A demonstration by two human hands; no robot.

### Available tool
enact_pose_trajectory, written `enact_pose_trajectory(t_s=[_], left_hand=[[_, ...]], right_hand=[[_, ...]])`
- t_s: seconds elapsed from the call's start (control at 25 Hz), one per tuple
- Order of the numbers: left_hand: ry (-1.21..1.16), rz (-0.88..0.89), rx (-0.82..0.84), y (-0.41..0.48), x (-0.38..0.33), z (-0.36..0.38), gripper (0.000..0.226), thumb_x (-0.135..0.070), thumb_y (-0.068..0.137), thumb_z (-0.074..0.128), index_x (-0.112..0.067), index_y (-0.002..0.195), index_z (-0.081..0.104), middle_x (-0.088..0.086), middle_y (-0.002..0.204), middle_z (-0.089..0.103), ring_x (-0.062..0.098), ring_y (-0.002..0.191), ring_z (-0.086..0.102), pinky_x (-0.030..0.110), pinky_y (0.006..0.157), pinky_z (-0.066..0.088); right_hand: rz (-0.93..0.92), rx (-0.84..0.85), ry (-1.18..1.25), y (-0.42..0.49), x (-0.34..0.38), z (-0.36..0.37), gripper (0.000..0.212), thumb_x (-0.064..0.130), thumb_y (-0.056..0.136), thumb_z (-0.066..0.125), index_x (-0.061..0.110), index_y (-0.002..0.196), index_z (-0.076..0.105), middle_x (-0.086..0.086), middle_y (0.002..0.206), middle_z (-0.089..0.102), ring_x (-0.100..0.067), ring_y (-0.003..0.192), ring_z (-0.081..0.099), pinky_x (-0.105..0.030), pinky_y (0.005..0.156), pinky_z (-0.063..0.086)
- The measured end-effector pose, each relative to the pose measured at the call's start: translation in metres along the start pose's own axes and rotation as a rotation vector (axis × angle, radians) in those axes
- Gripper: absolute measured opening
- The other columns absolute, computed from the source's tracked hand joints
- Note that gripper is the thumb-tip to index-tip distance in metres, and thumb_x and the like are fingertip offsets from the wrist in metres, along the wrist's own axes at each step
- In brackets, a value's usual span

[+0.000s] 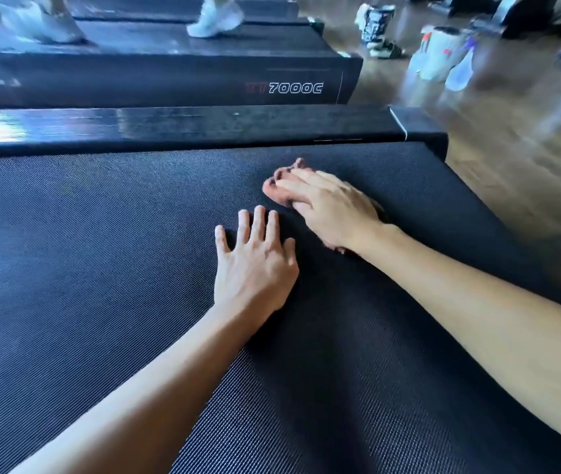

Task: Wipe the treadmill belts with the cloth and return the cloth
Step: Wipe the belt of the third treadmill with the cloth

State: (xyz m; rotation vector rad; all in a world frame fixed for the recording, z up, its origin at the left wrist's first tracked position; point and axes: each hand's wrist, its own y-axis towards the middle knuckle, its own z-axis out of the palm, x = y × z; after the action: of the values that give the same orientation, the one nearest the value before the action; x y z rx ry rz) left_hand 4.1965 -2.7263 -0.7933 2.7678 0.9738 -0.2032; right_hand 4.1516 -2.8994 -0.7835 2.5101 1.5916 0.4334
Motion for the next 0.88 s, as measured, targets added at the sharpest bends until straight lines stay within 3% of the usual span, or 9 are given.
enact_pose_trajectory(t_s=[0.16, 0.36, 0.52, 0.88], left_hand=[[-0.036, 0.014, -0.039, -0.001, 0.001, 0.001, 0.054, -0.039, 0.099, 0.025, -0.018, 0.149, 0.024, -0.002, 0.159, 0.018, 0.020, 0.148, 0.008, 0.054, 0.117, 0.006], [-0.168, 0.030, -0.083, 0.000, 0.004, -0.007, 0.048, -0.028, 0.090, 0.028, -0.016, 0.133, 0.046, -0.002, 0.146, 0.039, 0.018, 0.141, 0.022, 0.052, 0.115, 0.010], [-0.293, 0.012, -0.052, -0.003, 0.010, -0.019, 0.044, -0.017, 0.090, 0.038, -0.010, 0.132, 0.049, 0.001, 0.145, 0.042, 0.018, 0.140, 0.023, 0.047, 0.116, 0.006], [-0.087, 0.062, -0.106, -0.020, 0.008, -0.018, 0.048, -0.021, 0.091, 0.035, -0.012, 0.137, 0.048, 0.003, 0.144, 0.045, 0.024, 0.135, 0.034, 0.040, 0.112, 0.019]], right_hand=[[0.240, -0.017, -0.026, -0.021, -0.005, -0.024, 0.048, 0.027, 0.098, 0.044, 0.043, 0.144, 0.039, 0.016, 0.154, 0.032, -0.017, 0.136, 0.033, -0.036, 0.110, 0.029], [0.181, -0.057, -0.028, -0.103, 0.035, -0.027, 0.049, 0.028, 0.096, 0.051, 0.042, 0.142, 0.043, 0.018, 0.153, 0.033, -0.013, 0.139, 0.031, -0.033, 0.115, 0.027], [0.249, -0.071, -0.068, -0.135, 0.060, -0.028, 0.051, 0.029, 0.094, 0.051, 0.045, 0.141, 0.042, 0.021, 0.152, 0.034, -0.011, 0.139, 0.031, -0.034, 0.114, 0.030], [0.241, -0.030, -0.056, -0.135, 0.063, -0.033, 0.048, 0.032, 0.097, 0.047, 0.042, 0.144, 0.041, 0.015, 0.155, 0.031, -0.018, 0.138, 0.030, -0.031, 0.114, 0.022]])
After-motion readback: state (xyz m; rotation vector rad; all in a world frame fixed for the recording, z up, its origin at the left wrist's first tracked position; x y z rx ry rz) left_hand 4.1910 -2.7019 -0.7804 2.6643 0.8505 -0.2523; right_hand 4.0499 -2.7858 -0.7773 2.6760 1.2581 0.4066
